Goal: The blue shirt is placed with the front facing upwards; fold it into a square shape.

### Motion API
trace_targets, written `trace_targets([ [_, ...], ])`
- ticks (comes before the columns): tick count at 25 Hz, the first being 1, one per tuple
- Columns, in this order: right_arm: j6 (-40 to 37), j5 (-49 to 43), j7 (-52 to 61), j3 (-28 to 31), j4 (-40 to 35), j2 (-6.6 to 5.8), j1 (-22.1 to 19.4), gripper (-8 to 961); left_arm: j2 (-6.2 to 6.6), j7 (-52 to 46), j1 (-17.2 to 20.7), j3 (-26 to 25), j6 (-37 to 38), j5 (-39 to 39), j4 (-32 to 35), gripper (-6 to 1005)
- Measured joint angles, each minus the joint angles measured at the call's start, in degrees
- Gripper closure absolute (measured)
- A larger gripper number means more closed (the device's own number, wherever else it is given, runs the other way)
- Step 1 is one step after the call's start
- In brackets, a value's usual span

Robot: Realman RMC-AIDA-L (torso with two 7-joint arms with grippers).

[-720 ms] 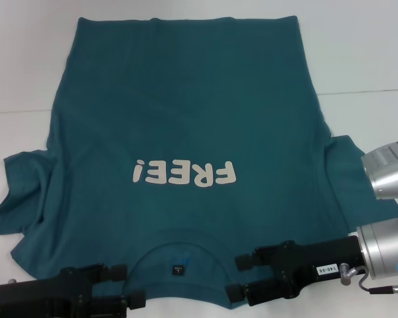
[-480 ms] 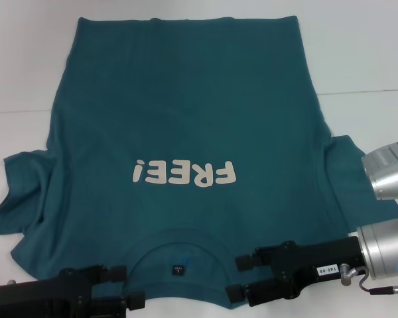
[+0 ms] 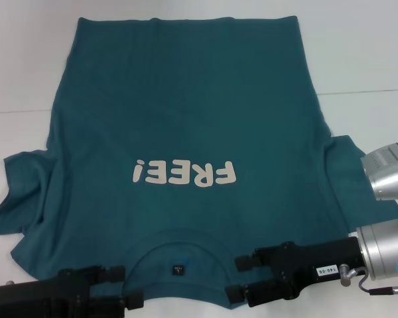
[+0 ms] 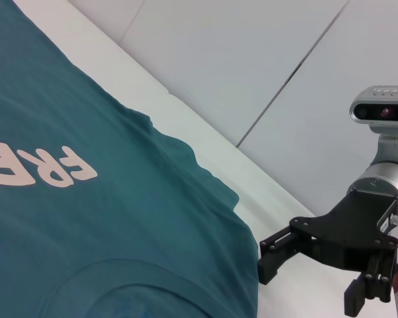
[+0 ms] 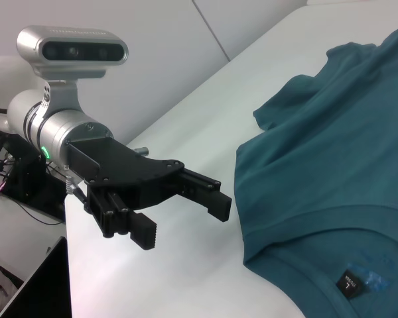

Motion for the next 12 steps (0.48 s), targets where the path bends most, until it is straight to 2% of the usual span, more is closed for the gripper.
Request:
trace_targets([
  [6, 0.00, 0.16, 0.16, 0.07, 0.00, 0.01, -0.07, 55, 0.27, -4.80, -0.13, -1.67, -0.47, -0.45, 0.28, 127],
  [8, 0.06, 0.23, 1.49, 0.53, -0.20, 0.01, -0.08, 55, 0.60, -8.83, -0.52, -3.64, -0.57, -0.50, 0.38, 130],
  [12, -0.36, 0.57, 8.56, 3.92, -0.92, -0.35, 0.39, 56, 1.19, -23.97, -1.98, -11.07, -0.41, -0.60, 0.85, 135],
])
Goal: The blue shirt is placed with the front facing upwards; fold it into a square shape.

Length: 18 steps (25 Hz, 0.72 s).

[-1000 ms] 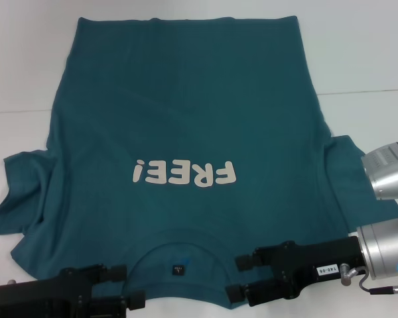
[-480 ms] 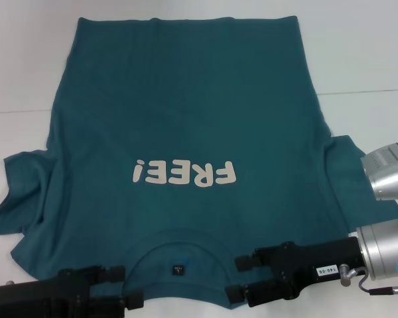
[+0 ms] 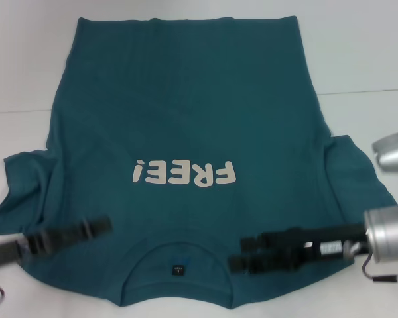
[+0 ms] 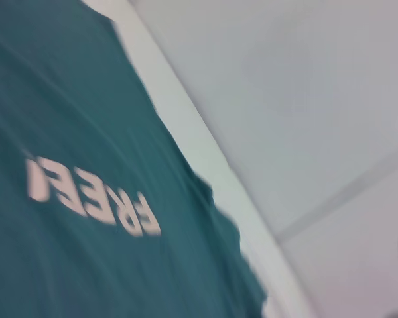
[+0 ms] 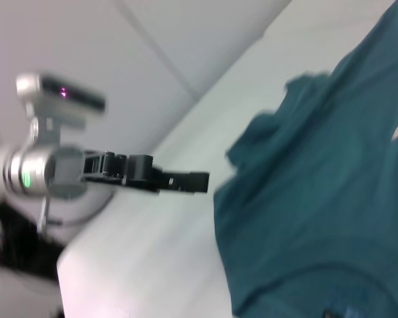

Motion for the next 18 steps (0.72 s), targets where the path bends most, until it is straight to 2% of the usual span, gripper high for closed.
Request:
trace_targets([
  [4, -1.05, 3.05, 8.32, 2.81, -1.35, -0.51, 0.29, 56, 0.70, -11.38, -0.91, -7.42, -1.55, -1.56, -0.26, 141],
  [7, -0.79, 5.16, 13.07, 2.96, -1.90, -1.21, 0.32, 56, 1.24, -14.37, -1.16, -9.57, -4.28, -3.00, -0.32, 145],
  [14, 1.43, 4.95, 15.10, 2.37, -1.40, -1.72, 0.37, 56, 2.95, -15.98, -2.98, -7.94, -12.91, -2.58, -0.45, 155],
  [18, 2.19, 4.87, 16.03, 2.39, -1.36, -1.75, 0.25, 56, 3.26, -15.26, -3.81, -6.65, -19.10, -2.55, -0.07, 160],
])
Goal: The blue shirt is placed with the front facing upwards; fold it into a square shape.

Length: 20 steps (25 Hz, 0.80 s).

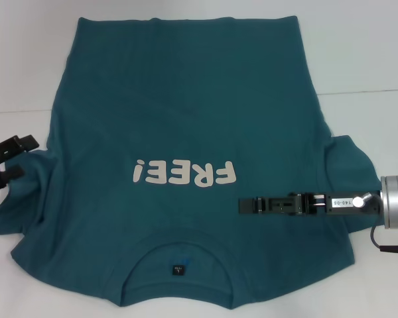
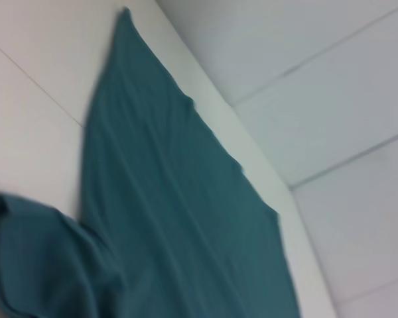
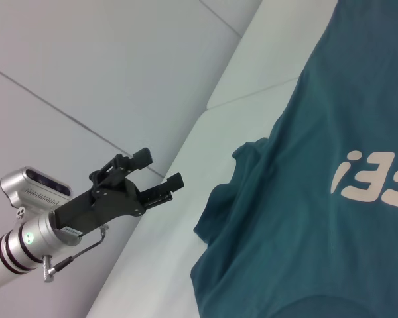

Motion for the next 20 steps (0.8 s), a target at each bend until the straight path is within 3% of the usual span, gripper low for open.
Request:
trace_targets([
  [5, 0.97, -0.03, 0.97, -0.02, 0.00, -0.09, 0.14, 56, 0.10, -0.10, -0.20, 2.25, -5.21, 0.04, 0.04, 167],
  [10, 1.70, -0.07, 1.09, -0.15, 0.00, -0.09, 0.21, 56, 1.03, 0.62, 0.19, 5.12, -8.39, 0.15, 0.37, 174],
  [20, 2.92, -0.21, 2.50, 0.05, -0.25, -0.47, 0.32, 55, 1.05, 4.32, -1.19, 12.15, -14.68, 4.33, 1.56, 188],
])
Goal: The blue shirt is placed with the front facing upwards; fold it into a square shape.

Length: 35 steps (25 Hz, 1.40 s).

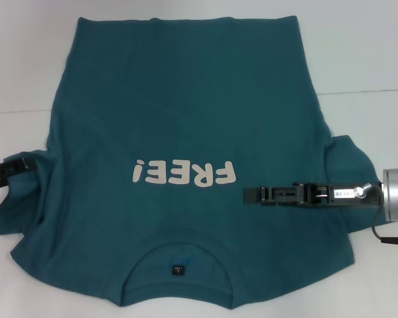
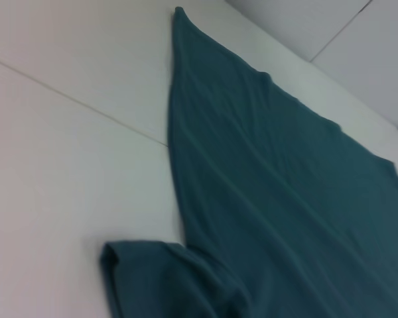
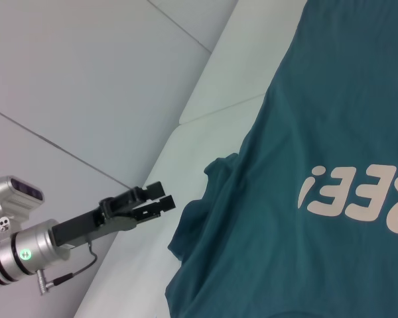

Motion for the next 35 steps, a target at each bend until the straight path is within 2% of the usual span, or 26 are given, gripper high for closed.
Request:
trace_targets([
  [5, 0.24, 0.00, 0.06, -0.13, 0.08, -0.11, 0.41, 55, -0.19, -0.54, -0.79, 2.38, -5.43, 0.36, -0.92, 194],
  [11, 0.27, 0.01, 0.08, 0.01, 0.09, -0.20, 0.44, 55, 0.16, -1.30, -1.10, 2.50, -7.93, 0.40, -2.76, 203],
  [21, 0.27, 0.01, 0.08, 0.15, 0.21, -0.23, 0.45, 56, 0.53, -3.22, -1.48, 2.63, -8.97, 2.53, -4.84, 216],
  [35, 0.27, 0.01, -0.07, 0.24, 0.26, -0.23, 0.09, 56, 0.12, -4.02, -2.76, 2.59, -8.12, 4.03, -4.94, 236],
])
